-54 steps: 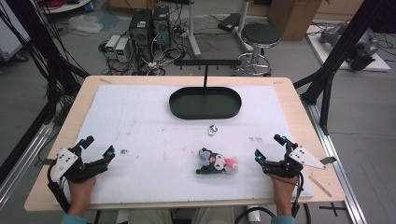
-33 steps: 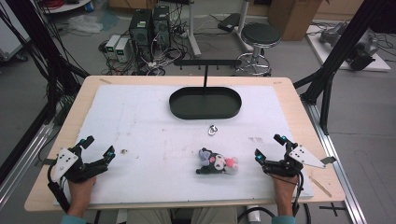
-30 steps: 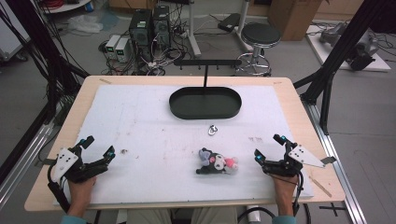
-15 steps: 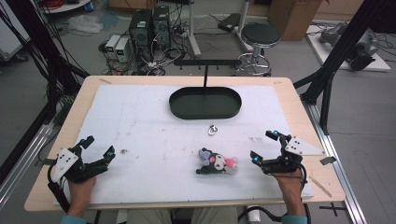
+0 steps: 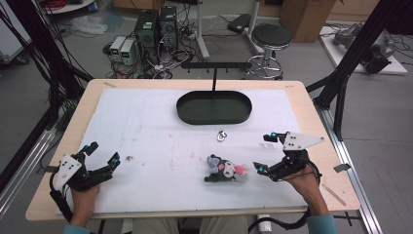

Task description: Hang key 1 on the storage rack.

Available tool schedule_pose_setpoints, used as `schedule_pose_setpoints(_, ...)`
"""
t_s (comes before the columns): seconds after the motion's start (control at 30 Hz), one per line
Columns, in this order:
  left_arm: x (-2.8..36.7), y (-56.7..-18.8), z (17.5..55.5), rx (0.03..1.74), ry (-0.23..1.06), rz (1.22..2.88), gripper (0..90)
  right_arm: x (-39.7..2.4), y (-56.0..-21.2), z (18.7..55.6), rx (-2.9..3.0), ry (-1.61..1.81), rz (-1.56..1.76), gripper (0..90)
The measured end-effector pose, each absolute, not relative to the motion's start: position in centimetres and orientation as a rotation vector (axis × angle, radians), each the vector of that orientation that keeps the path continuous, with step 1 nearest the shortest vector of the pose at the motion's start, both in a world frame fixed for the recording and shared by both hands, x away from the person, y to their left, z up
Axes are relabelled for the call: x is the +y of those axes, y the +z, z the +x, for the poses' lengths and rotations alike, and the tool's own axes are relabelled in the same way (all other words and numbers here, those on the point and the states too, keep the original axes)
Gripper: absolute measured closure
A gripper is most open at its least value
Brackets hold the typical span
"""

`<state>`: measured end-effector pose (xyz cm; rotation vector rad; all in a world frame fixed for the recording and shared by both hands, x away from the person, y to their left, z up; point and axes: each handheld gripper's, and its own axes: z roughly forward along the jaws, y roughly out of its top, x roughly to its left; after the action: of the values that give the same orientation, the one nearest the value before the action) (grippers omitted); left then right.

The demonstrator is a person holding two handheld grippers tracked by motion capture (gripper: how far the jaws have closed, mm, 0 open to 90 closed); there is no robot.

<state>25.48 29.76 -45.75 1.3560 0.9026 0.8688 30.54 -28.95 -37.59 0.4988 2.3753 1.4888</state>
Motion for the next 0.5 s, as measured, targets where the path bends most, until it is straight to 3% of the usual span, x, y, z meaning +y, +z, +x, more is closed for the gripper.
schedule_pose_setpoints(0.5,29.8,-45.7,25.5,0.901,0.867,1.357,13.4,-25.5,-36.9,32.2,2.688,1.23,0.381,0.8)
